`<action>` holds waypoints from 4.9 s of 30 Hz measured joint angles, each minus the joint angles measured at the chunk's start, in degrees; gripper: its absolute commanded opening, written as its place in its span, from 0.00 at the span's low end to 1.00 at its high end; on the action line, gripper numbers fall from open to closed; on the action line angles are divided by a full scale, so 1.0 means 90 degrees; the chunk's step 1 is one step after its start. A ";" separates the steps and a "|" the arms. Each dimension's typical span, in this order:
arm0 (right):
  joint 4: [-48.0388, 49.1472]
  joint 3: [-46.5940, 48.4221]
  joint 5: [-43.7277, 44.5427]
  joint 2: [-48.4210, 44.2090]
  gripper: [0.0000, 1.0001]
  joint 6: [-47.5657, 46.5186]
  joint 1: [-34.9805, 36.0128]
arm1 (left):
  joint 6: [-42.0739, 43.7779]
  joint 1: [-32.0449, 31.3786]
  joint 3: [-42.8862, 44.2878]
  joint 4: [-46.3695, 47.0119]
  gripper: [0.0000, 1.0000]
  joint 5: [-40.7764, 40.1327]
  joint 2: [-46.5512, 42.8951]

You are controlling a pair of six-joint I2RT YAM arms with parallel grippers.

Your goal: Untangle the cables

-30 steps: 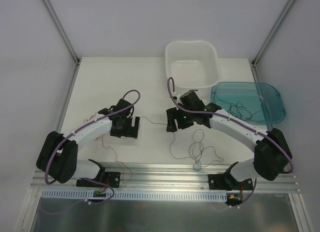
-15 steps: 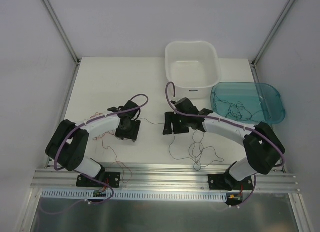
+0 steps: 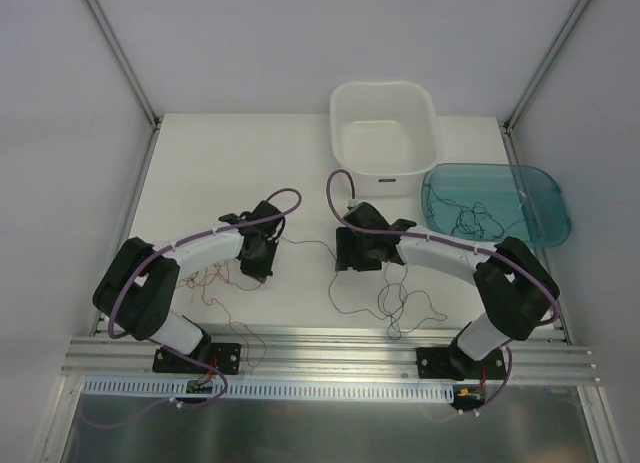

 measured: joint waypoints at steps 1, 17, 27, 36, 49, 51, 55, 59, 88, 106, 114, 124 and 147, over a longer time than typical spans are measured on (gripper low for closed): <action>-0.0002 0.0000 0.0024 0.0027 0.60 0.0036 0.0000 | 0.0000 0.0000 0.0000 -0.0002 0.00 0.0044 -0.0010; 0.0265 0.0160 0.0175 0.0590 0.50 0.0372 0.0447 | 0.0002 0.0000 0.0000 -0.0017 0.00 0.0503 -0.0444; -0.0143 0.0554 0.0726 0.0962 0.12 0.0848 0.0610 | -0.0126 0.0000 0.0000 -0.0017 0.00 0.0622 -0.0663; -0.0576 0.0838 0.1056 0.1141 0.01 0.1178 0.0631 | -0.0357 0.0131 0.0012 -0.0039 0.00 0.0869 -0.1481; -0.1061 -0.0401 0.1520 -0.0177 0.01 0.0823 -0.1489 | -0.0554 0.2606 0.0374 -0.0175 0.00 0.2280 -0.3062; -0.1146 -0.0578 0.1559 -0.0440 0.00 0.0714 -0.1909 | -0.0561 0.2919 0.0425 -0.0168 0.00 0.2460 -0.3116; -0.1258 -0.0775 0.1552 -0.0882 0.01 0.0542 -0.2416 | -0.0685 0.3538 0.0425 -0.0260 0.00 0.2433 -0.3128; -0.1311 -0.0835 0.1498 -0.1214 0.01 0.0374 -0.2679 | -0.0850 0.4133 0.0413 -0.0335 0.08 0.2057 -0.3075; -0.2142 -0.1809 0.1241 -0.2579 1.00 0.1239 -0.1768 | 0.0223 0.3874 -0.0211 0.0109 0.99 0.1552 -0.1715; -0.1870 -0.1423 0.1719 -0.1268 0.17 0.1838 -0.0991 | 0.0243 0.3874 -0.0211 0.0182 0.98 0.0935 -0.2208; -0.2025 -0.1078 0.1855 -0.1367 0.00 0.1372 -0.0906 | 0.0243 0.3871 -0.0211 0.0180 0.98 0.0935 -0.2208; -0.2982 0.2574 0.2441 -0.2397 0.01 -0.0500 -0.0877 | 0.0243 0.3874 -0.0211 0.0180 0.98 0.0935 -0.2208; -0.1586 0.3830 0.1751 -0.2628 0.01 -0.3300 -0.4857 | 0.0243 0.3874 -0.0211 0.0182 0.98 0.0937 -0.2208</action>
